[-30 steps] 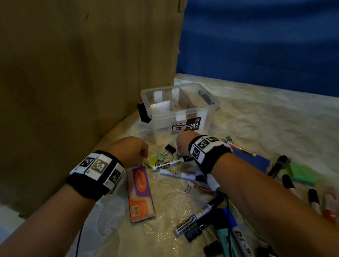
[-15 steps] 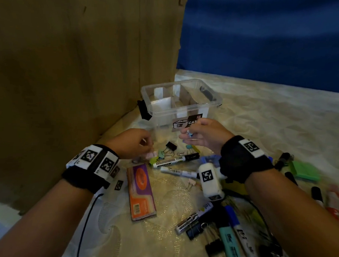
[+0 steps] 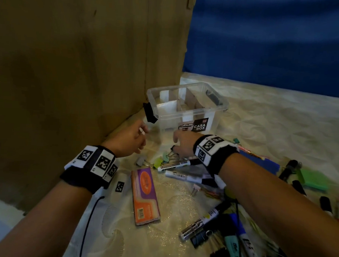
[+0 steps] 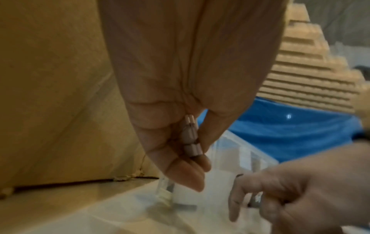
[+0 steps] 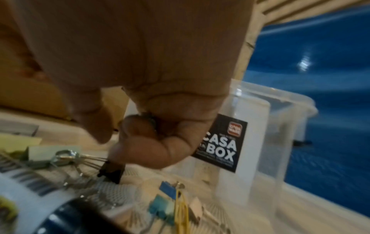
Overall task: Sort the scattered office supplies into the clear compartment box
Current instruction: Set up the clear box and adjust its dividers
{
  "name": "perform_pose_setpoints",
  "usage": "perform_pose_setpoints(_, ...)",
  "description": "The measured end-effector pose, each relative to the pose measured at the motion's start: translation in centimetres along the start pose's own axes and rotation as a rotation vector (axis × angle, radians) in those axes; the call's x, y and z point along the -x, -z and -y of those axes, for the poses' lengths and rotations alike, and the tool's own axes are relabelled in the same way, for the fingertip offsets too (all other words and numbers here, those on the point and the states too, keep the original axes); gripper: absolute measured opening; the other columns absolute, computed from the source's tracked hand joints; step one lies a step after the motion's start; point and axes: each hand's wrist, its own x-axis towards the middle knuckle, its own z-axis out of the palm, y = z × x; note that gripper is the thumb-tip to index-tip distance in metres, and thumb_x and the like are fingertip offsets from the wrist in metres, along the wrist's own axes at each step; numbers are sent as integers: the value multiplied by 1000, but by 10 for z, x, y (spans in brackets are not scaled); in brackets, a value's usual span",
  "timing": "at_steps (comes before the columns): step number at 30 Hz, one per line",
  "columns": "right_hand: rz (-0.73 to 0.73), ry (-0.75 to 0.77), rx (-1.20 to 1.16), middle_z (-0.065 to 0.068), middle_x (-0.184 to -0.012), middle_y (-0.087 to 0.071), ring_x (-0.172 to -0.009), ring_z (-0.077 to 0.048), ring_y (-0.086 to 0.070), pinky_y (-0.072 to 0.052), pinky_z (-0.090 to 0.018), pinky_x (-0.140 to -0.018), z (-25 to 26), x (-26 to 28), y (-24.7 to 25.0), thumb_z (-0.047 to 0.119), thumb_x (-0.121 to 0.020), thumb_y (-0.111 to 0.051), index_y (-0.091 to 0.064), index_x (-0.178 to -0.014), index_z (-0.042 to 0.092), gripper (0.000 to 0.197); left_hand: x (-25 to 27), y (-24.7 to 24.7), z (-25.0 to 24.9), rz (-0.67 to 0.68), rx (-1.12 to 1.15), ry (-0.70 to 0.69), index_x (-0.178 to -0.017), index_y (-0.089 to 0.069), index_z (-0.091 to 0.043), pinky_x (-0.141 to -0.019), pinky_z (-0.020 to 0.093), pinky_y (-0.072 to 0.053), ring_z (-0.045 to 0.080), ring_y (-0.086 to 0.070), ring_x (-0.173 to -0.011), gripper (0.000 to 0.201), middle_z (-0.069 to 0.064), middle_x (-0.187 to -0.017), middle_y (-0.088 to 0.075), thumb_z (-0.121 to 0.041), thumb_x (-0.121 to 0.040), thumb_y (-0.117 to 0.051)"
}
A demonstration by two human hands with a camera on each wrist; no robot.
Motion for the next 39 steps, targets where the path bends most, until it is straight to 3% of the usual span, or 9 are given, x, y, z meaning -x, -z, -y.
perform_pose_setpoints(3, 56, 91, 246, -6, -108, -63, -90, -29, -62, -54, -38, -82, 1, -14, -4, 23, -85, -61, -48, -119, 22, 37, -3, 2, 5, 34, -285, 15, -114, -53, -19, -73, 37, -53, 23, -59, -79, 19, 7, -94, -62, -19, -96, -47)
perform_pose_setpoints(6, 7, 151, 361, -1, -70, -51, -58, -21, -49, -57, -43, -68, 5, -18, -8, 6, -74, -65, -42, -83, 23, 30, -4, -2, 11, 144, -558, 24, -124, -49, -25, -77, 29, -46, 19, -56, -90, 41, 2, -107, -56, -30, -87, -63)
perform_pose_setpoints(10, 46, 86, 273, 2, -78, -54, -71, -26, -59, -47, -22, -56, -11, -26, -14, 22, -76, -72, -35, -67, 30, 39, -2, -7, 15, 303, -670, 91, -131, -41, -34, -84, 31, -50, 22, -57, -102, 57, 1, -122, -44, -31, -81, -69)
perform_pose_setpoints(12, 133, -31, 57, -5, -100, -63, -93, -26, -63, -44, -15, -68, -16, -19, -9, 33, -86, -63, -51, -79, 25, 16, -5, -8, 17, 330, -719, 76, -128, -47, -34, -82, 30, -50, 23, -57, -103, 52, 3, -122, -43, -30, -81, -69)
perform_pose_setpoints(18, 250, -81, -1280, 0, -70, -43, -57, -14, -39, -35, -24, -50, -27, 42, 3, 36, -88, -40, -47, -80, 16, 23, -6, -14, 20, 300, -747, 69, -118, -53, -27, -72, 25, -39, 20, -55, -97, 41, 3, -119, -46, -28, -81, -69)
perform_pose_setpoints(23, 165, 3, -1684, -4, -81, -56, -65, -14, -49, -41, -21, -48, -30, 57, 0, 36, -88, -40, -53, -96, 10, 30, -3, -13, 16, 229, -718, 84, -115, -52, -25, -70, 25, -38, 16, -50, -89, 41, 1, -118, -46, -34, -79, -69)
perform_pose_setpoints(28, -21, -22, -1060, 0, -63, -49, -50, -11, -40, -32, -22, -44, -2, 36, -1, 31, -96, -51, -52, -71, 15, 30, 13, -3, 8, 109, -541, -3, -114, -53, -20, -79, 28, -47, 17, -56, -91, 38, 3, -118, -45, -30, -81, -70)
perform_pose_setpoints(32, -54, 39, -140, -4, -100, -61, -86, -20, -57, -42, -29, -73, 14, 9, -7, 32, -93, -56, -57, -106, 13, 23, 22, 16, -11, -66, -452, -86, -116, -51, -22, -76, 26, -47, 13, -57, -87, 39, -3, -109, -41, -33, -83, -69)
perform_pose_setpoints(39, -19, 55, 166, -4, -115, -61, -99, -28, -61, -52, -39, -80, 14, -22, -28, 39, -82, -64, -48, -115, 23, 40, 3, 35, -40, -326, -384, -166, -119, -48, -20, -80, 31, -49, 17, -57, -89, 36, -1, -116, -39, -30, -87, -62)
